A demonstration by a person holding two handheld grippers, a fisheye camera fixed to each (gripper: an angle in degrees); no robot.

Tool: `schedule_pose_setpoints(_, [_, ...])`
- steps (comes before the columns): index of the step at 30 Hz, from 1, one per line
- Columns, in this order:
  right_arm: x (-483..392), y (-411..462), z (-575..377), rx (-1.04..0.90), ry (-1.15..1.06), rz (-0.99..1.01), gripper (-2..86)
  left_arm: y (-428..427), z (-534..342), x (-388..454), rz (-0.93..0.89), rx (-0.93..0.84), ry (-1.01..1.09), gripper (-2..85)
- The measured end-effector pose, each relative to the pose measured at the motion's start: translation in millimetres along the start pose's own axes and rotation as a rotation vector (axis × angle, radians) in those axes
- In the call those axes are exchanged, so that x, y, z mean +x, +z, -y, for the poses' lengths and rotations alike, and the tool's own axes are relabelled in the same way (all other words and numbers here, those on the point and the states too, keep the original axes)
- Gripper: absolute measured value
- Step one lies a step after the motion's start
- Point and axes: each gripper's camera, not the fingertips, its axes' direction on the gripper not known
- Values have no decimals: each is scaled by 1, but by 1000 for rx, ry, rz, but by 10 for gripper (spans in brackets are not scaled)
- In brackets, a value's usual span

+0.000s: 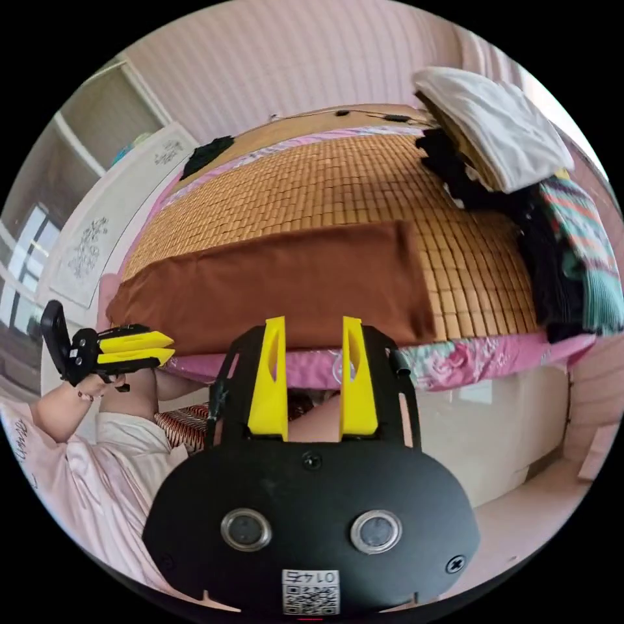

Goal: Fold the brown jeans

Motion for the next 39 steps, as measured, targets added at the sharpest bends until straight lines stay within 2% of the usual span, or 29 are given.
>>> schedule_pose_setpoints(3, [60, -5, -16, 5, 60, -16, 139, 20, 41, 33, 3, -27, 99, 65])
schedule_pose_setpoints(9, [130, -3, -14, 17, 22, -35, 132, 60, 114, 81, 60, -51, 204, 75])
schedule_pose_setpoints(14, [178, 28, -10, -167, -19, -20, 116, 93, 163, 117, 60, -94, 249, 81])
schedule_pose_setpoints(19, [228, 20, -23, -122, -41, 55, 31, 125, 210, 155, 63, -127, 307, 99])
schedule_pose_setpoints(26, [292, -4, -36, -20, -13, 66, 77, 155, 248, 186, 68, -159, 366, 109])
schedule_pose_setpoints(32, [342, 4, -36, -92, -121, 100, 65, 176, 249, 205, 51, -182, 417, 112])
schedule_pose_setpoints(35, [375, -13, -38, -42, -99, 194, 28, 173, 246, 216, 81, -168, 432, 114])
schedule_pose_setpoints(38, [410, -33, -42, 83, -41, 419, 9, 163, 240, 221, 136, -97, 440, 105])
schedule_pose_setpoints(39, [423, -35, -44, 145, -38, 531, 6, 158, 237, 221, 160, -73, 446, 75])
